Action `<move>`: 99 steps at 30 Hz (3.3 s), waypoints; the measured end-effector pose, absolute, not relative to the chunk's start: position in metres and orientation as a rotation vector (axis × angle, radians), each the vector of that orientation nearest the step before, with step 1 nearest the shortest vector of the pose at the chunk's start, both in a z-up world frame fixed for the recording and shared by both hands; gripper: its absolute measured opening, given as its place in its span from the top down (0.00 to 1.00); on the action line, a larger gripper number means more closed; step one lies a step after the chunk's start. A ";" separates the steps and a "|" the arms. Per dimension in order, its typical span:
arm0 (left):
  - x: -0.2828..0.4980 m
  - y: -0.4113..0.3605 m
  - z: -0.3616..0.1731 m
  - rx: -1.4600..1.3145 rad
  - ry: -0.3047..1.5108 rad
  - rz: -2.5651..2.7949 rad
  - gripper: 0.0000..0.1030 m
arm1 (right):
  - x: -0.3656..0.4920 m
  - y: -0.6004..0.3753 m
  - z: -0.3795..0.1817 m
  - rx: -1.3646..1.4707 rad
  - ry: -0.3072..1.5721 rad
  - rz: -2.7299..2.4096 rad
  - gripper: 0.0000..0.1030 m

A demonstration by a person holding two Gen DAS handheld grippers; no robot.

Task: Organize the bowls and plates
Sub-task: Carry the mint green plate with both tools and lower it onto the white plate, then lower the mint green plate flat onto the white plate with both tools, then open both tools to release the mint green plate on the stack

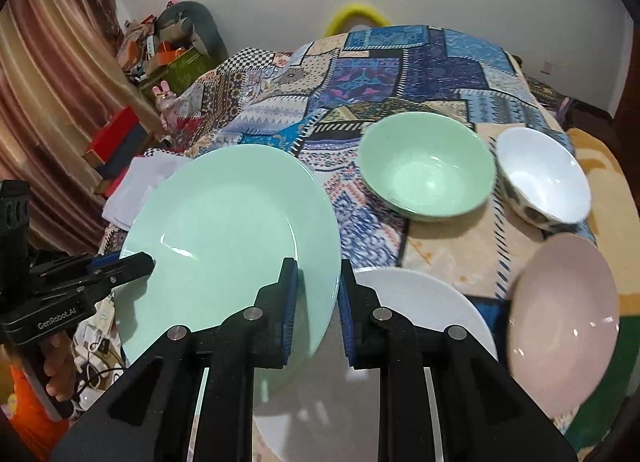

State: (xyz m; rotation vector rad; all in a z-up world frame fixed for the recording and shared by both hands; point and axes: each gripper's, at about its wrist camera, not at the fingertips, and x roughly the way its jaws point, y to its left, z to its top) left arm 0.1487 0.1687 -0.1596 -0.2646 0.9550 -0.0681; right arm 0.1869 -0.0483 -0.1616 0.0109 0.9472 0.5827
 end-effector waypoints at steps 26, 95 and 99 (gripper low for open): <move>0.138 0.069 -0.173 -0.213 1.019 -0.158 0.77 | 0.157 -0.143 -0.188 0.098 0.992 0.504 0.83; 0.156 0.007 -0.138 -0.084 0.897 -0.167 0.55 | 0.146 -0.195 -0.151 0.082 0.830 0.400 0.62; 0.159 -0.010 -0.120 -0.072 0.841 -0.187 0.37 | 0.145 -0.213 -0.140 0.084 0.768 0.343 0.45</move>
